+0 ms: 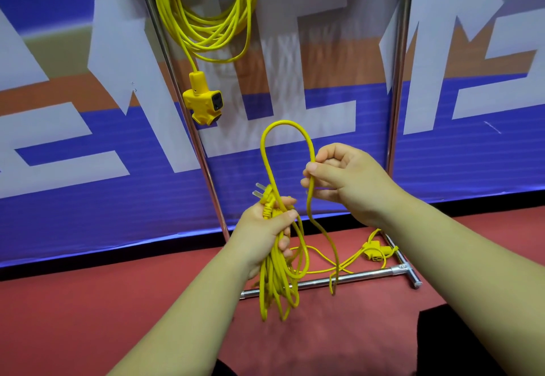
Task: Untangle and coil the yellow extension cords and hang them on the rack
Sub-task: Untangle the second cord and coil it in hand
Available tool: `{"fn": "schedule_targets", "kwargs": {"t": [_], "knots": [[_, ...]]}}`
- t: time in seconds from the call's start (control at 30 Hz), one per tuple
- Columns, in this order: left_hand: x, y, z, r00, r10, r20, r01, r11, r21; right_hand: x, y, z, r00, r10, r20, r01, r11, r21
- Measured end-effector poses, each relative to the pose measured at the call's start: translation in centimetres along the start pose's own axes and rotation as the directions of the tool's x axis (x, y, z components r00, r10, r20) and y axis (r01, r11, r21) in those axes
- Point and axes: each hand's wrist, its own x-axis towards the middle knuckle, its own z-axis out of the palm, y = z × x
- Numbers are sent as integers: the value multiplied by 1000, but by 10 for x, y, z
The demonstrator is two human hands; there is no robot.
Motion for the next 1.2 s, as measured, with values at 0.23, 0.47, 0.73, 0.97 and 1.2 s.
{"fn": "schedule_targets", "kwargs": {"t": [0.23, 0.47, 0.73, 0.97, 1.2], "knots": [[19, 7, -32, 953, 22, -302, -81, 979, -185, 6, -1, -17, 994, 83, -76, -89, 993, -82], [20, 15, -57, 879, 88, -468, -206, 956, -208, 11, 18, -29, 936, 318, -152, -337, 933, -124], [2, 30, -41, 927, 231, -296, -301, 929, -217, 14, 29, -28, 830, 495, -258, -484, 868, 107], [-12, 30, -20, 965, 245, -90, -256, 957, -134, 9, 32, -14, 859, 460, -225, -481, 875, -49], [-12, 20, -1, 978, 190, -84, -194, 980, -45, 9, 21, -4, 932, 312, -187, -319, 948, -9]]}}
